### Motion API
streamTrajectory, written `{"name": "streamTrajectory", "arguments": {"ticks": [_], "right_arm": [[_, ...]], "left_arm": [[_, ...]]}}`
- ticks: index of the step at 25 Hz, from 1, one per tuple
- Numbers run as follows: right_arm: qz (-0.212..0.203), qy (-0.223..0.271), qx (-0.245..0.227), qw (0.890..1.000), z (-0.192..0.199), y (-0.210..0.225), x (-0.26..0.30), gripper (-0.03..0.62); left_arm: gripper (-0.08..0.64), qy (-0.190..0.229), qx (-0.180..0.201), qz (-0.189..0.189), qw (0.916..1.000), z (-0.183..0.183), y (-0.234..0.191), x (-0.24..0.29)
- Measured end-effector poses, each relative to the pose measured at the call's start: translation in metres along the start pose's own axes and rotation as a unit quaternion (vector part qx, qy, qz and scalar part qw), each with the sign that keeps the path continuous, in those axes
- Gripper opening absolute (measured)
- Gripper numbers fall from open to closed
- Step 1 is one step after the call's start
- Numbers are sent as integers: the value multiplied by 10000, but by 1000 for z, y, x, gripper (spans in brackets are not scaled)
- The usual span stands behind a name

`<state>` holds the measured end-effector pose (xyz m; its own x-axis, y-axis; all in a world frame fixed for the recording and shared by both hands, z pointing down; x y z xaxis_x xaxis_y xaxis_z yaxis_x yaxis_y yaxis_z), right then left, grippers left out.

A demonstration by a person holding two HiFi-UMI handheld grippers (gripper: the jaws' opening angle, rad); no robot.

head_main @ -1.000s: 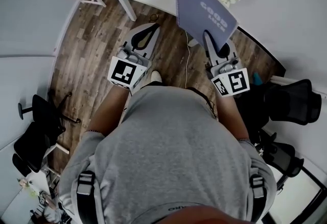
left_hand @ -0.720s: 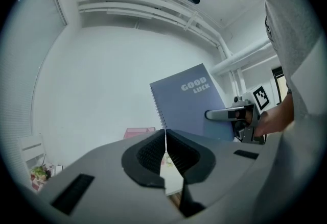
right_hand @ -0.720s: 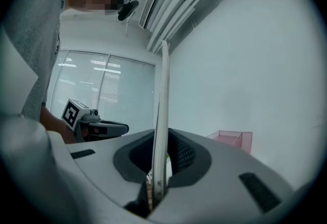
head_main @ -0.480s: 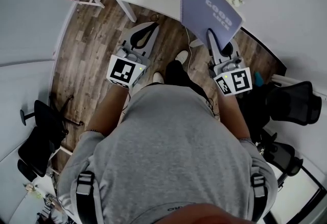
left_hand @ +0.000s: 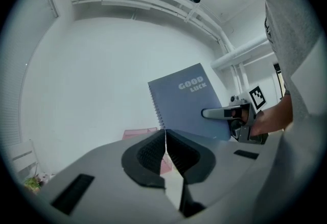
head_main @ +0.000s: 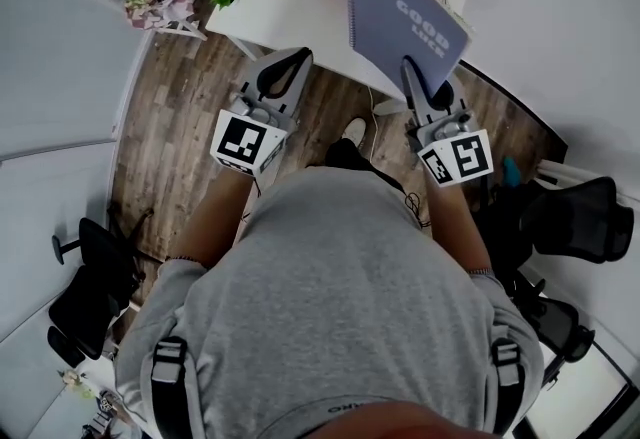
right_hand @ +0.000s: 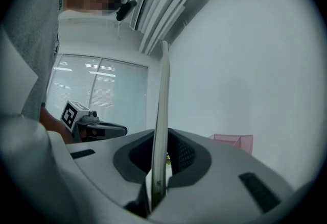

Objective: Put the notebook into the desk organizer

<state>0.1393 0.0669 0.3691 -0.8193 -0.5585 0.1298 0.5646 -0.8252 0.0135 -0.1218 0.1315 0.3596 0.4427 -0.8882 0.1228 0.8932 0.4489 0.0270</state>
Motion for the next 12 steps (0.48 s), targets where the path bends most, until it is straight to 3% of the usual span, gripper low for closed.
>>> {"name": "streamTrajectory", "arguments": {"ticks": [4,12], "right_arm": [[62,51,31,10000,-7,35,15,40],[-41,96,45,9999,-16,97,30,40]], "left_arm": [[26,91,156,48,9998,-13,-6,35],[26,-40,110,-59,9999,-27,-12,99]]}}
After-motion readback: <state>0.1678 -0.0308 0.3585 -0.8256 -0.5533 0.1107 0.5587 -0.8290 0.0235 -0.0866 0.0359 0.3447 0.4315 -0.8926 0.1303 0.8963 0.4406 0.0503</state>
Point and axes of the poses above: the fingertips, and each gripper's own axes: x forward along the fingers, y to its right, z out of its underside, the point moved 9 cm from there along -x, backward along the fingers, and after that the axes turned 9 degrees about -y, right-handed, at the moved point
